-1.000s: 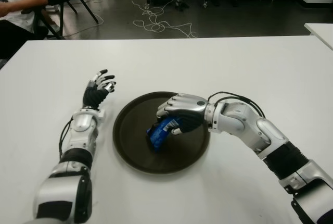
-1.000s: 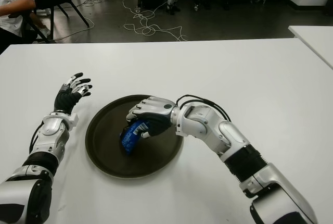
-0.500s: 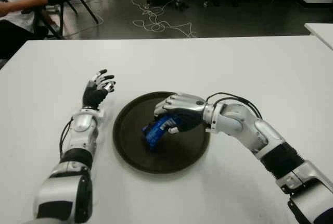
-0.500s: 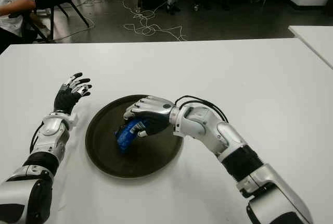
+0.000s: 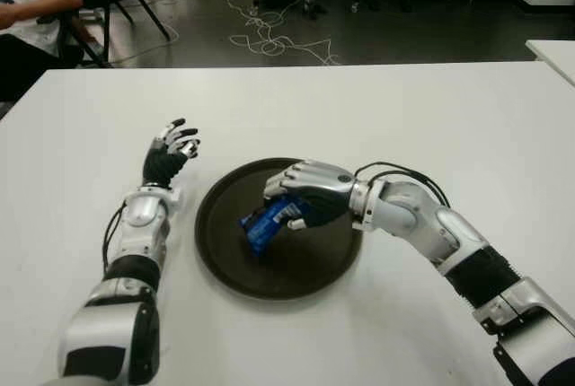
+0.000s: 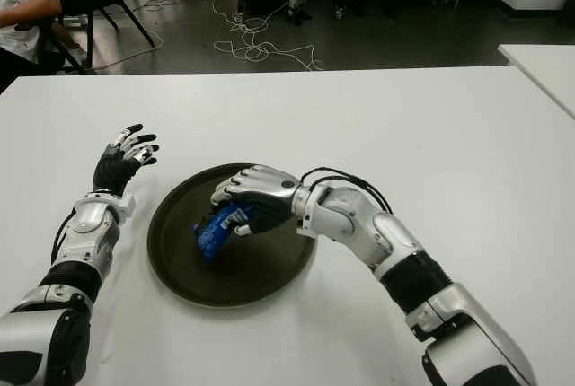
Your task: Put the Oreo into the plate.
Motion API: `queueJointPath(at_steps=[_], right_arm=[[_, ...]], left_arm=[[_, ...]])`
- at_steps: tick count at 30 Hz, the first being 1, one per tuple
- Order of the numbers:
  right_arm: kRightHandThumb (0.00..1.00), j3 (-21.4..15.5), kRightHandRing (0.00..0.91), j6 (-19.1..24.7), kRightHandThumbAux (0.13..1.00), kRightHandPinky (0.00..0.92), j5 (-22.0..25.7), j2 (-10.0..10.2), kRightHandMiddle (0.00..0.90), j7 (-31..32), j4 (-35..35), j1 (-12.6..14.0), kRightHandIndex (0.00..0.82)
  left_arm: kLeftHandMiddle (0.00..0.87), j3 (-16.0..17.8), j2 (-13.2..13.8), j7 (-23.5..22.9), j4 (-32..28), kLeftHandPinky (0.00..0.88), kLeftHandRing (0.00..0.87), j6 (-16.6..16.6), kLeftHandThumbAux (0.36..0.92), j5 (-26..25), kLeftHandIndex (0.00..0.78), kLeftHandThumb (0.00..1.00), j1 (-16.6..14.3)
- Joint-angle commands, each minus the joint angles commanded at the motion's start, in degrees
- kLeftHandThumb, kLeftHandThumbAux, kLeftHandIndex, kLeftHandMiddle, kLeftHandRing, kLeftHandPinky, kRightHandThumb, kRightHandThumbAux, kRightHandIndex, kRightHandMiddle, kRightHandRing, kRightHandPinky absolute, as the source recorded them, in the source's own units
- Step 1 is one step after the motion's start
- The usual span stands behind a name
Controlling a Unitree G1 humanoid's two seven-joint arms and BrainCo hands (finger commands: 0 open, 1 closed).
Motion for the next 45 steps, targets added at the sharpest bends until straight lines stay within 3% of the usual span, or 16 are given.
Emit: queueJointPath(at_steps=[9, 20, 29, 35, 38, 45], right_arm=[[0.689, 0.82, 0.384, 1.82, 0.739, 0.384, -0.15, -1.44, 0.39, 5.13, -3.48, 0.6, 0.412], [0.688, 1.71, 0.439, 2.3, 0.739, 0.447, -1.76, -0.97, 0.455, 4.52, -2.26, 1.07, 0.414], [0.687, 2.32, 0.433, 1.61, 0.739, 0.441, -2.91, -0.93, 0.441, 4.27, -1.6, 0.47, 0.414], [0.687, 2.44, 0.434, 1.46, 0.74, 0.446, -1.3, -1.11, 0.447, 5.99, -2.09, 0.64, 0.414], [0.687, 1.6, 0.449, 1.87, 0.739, 0.459, 0.64, -2.36, 0.462, 7.99, -4.87, 1.71, 0.415], [0.688, 1.48, 0.532, 0.15, 0.737, 0.522, 3.7, -3.4, 0.531, 11.33, -4.92, -0.02, 0.418]], left_arm=[[0.268, 0.05, -0.05, 0.08, 0.24, 0.29, 0.271, 0.12, 0.749, -0.04, 0.166, 0.316, -0.04], [0.276, -0.34, 0.16, -0.04, -0.12, 0.289, 0.274, -0.12, 0.739, 0.37, 0.172, 0.314, 0.22], [0.267, -0.53, 0.26, -0.17, -0.32, 0.284, 0.265, -0.08, 0.735, 0.29, 0.162, 0.314, 0.39], [0.265, -0.41, 0.32, -0.58, -0.33, 0.287, 0.264, 0.18, 0.723, 0.03, 0.163, 0.316, 0.34], [0.266, -0.5, 0.36, -0.81, -0.56, 0.285, 0.263, 0.17, 0.719, 0.08, 0.165, 0.308, 0.45], [0.267, -0.77, 0.41, -0.45, -0.55, 0.283, 0.264, 0.2, 0.725, 0.44, 0.17, 0.28, 0.46]])
